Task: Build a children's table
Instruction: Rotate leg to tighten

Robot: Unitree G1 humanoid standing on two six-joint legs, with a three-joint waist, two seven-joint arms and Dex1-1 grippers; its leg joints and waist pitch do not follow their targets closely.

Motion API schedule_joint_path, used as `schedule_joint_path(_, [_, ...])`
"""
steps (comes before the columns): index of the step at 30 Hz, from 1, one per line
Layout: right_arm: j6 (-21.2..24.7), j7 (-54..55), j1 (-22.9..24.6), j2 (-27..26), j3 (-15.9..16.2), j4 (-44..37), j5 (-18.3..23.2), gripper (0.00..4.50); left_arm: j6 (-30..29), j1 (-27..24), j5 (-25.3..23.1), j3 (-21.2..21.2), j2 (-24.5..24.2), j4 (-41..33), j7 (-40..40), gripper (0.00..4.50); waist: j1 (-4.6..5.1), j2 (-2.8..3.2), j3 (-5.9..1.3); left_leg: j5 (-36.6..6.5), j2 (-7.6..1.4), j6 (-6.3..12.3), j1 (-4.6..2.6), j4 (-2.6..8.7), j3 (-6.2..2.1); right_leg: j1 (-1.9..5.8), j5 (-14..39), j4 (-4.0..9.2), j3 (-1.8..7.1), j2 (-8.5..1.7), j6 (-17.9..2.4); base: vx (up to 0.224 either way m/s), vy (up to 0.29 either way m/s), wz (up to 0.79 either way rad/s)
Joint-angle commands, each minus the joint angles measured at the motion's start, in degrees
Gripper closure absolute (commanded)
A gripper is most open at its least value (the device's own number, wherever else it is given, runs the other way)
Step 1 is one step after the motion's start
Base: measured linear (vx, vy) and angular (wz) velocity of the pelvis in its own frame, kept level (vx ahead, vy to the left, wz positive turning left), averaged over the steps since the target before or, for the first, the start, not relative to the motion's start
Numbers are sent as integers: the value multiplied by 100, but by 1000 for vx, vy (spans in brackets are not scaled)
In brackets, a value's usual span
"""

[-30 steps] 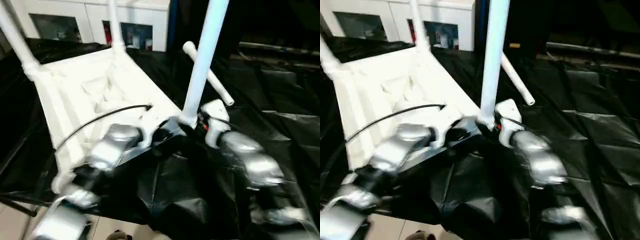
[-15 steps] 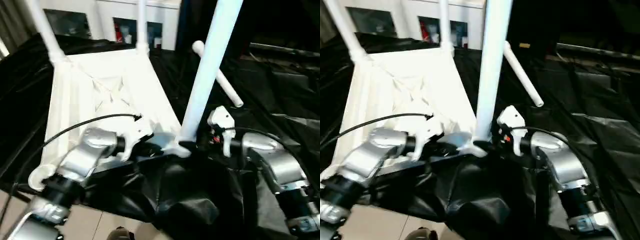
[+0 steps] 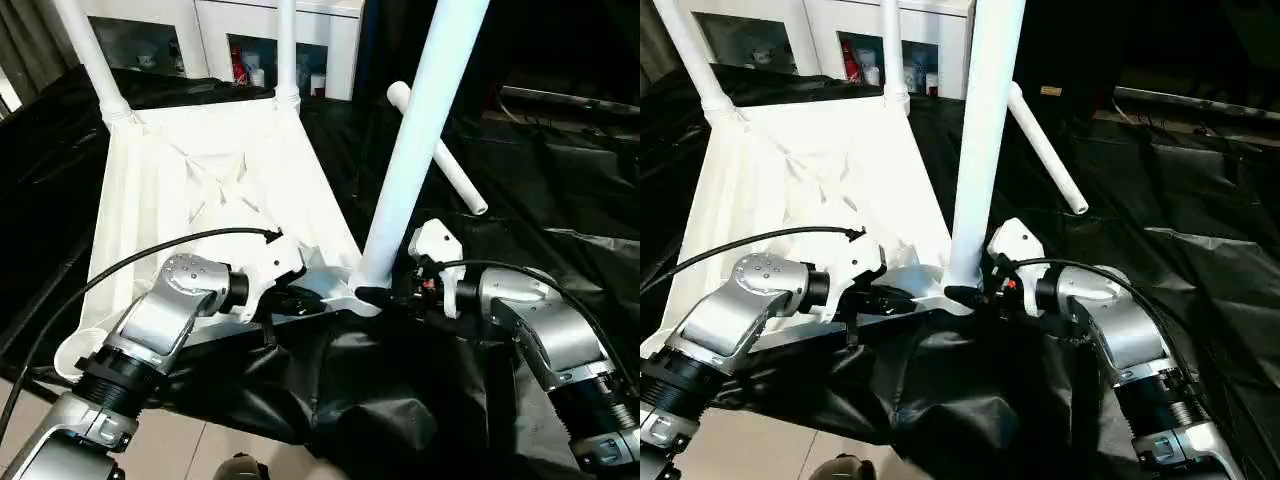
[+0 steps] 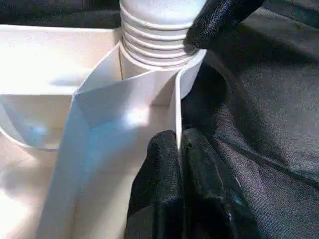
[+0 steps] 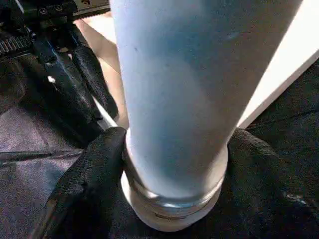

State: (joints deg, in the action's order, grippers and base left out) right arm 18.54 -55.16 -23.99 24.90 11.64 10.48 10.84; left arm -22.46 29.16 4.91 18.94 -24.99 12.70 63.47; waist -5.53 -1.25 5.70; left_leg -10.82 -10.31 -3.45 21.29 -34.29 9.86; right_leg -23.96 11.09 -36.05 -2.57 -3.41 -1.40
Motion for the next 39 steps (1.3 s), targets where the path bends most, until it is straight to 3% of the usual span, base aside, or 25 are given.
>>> schedule_joint_path(1, [8, -15, 25, 14, 30, 46, -16, 176, 47, 61, 226, 23, 86, -318, 191, 450, 18, -36, -398, -566, -254, 380, -46, 388, -54, 352, 621, 409, 291, -448, -1305, 0, 0, 0])
schedule_joint_path(7, [16, 109, 104, -85, -32, 50, 16, 178, -12, 84, 225, -44, 180, -215, 40, 450, 21, -35, -388, -599, -256, 371, -43, 395, -56, 349, 689, 419, 290, -450, -1294, 0, 0, 0])
schedule_joint_path(11, [192, 1328, 45, -630, -318, 525, -194, 178, -173, 397, -90, -264, 648, 500, -1038, 450, 49, -55, -385, -657, -228, 262, -33, 401, -56, 357, 925, 457, 285, -454, -1253, 0, 0, 0])
schedule_joint_path(12, [263, 1887, -33, -890, -477, 758, -247, 178, -194, 543, -228, -317, 819, 801, -1456, 450, 72, -48, -364, -702, -231, 216, -55, 409, -49, 318, 1059, 486, 291, -441, -1213, 0, 0, 0])
schedule_joint_path(14, [385, 2861, -180, -1364, -801, 1121, -257, 178, -317, 755, -363, -395, 1125, 1193, -2053, 450, 91, -47, -372, -843, -214, 41, -52, 424, -75, 348, 1505, 510, 286, -470, -1069, 0, 0, 0])
schedule_joint_path(17, [419, 3998, -377, -2008, -1090, 1561, -254, 178, -460, 1008, -476, -387, 1596, 1658, -2656, 450, 120, -43, -370, -828, -202, -4, -68, 434, -69, 314, 1452, 532, 300, -462, -1028, 0, 0, 0])
schedule_joint_path(20, [204, 4402, -550, -2396, -983, 1893, -348, 178, -402, 1176, -651, -246, 1932, 2015, -3031, 450, 118, -27, -391, -697, -214, 49, -62, 432, -72, 333, 960, 485, 300, -449, -1051, 0, 0, 0])
schedule_joint_path(23, [35, 4627, -658, -2628, -991, 2016, -459, 178, -199, 1283, -740, -215, 2092, 2256, -3193, 450, 130, -35, -378, -733, -205, 102, -49, 440, -65, 345, 795, 492, 294, -443, -1062, 0, 0, 0])
schedule_joint_path(24, [35, 4627, -658, -2628, -991, 2016, -459, 109, -199, 1283, -740, -215, 2092, 2256, -3193, 450, 130, -31, -370, -807, -205, 101, -53, 448, -66, 337, 907, 508, 292, -448, -1053, 0, 0, 0])
schedule_joint_path(28, [-157, 4546, -687, -2660, -1006, 1937, -515, 88, 120, 1319, -704, -229, 2078, 2342, -2996, 450, 137, -34, -335, -1236, -229, 32, -71, 500, -96, 321, 1660, 578, 293, -469, -872, 0, 0, 0])
schedule_joint_path(30, [-203, 4494, -691, -2631, -1015, 1888, -497, 63, 101, 1316, -678, -238, 2052, 2328, -2943, 450, 146, -32, -332, -1285, -237, 22, -80, 504, -96, 302, 1669, 583, 302, -468, -853, 0, 0, 0])
schedule_joint_path(33, [-320, 4319, -662, -2502, -1021, 1683, -435, 57, 61, 1299, -657, -250, 1980, 2269, -2847, 450, 160, -34, -333, -1224, -235, 51, -60, 513, -95, 315, 1521, 577, 300, -469, -894, 0, 0, 0])
schedule_joint_path(36, [-192, 3638, -508, -2052, -881, 1150, -310, 57, -17, 1222, -600, -229, 1771, 2035, -2529, 450, 156, -30, -344, -1066, -241, 168, -59, 505, -90, 345, 1265, 569, 290, -465, -922, 0, 0, 0])
schedule_joint_path(39, [134, 2325, -124, -1131, -511, 388, -257, 57, 62, 1021, -398, -188, 1415, 1576, -1748, 450, 145, -39, -377, -571, -248, 386, -15, 463, -84, 395, 430, 481, 282, -459, -1106, 0, 0, 0])
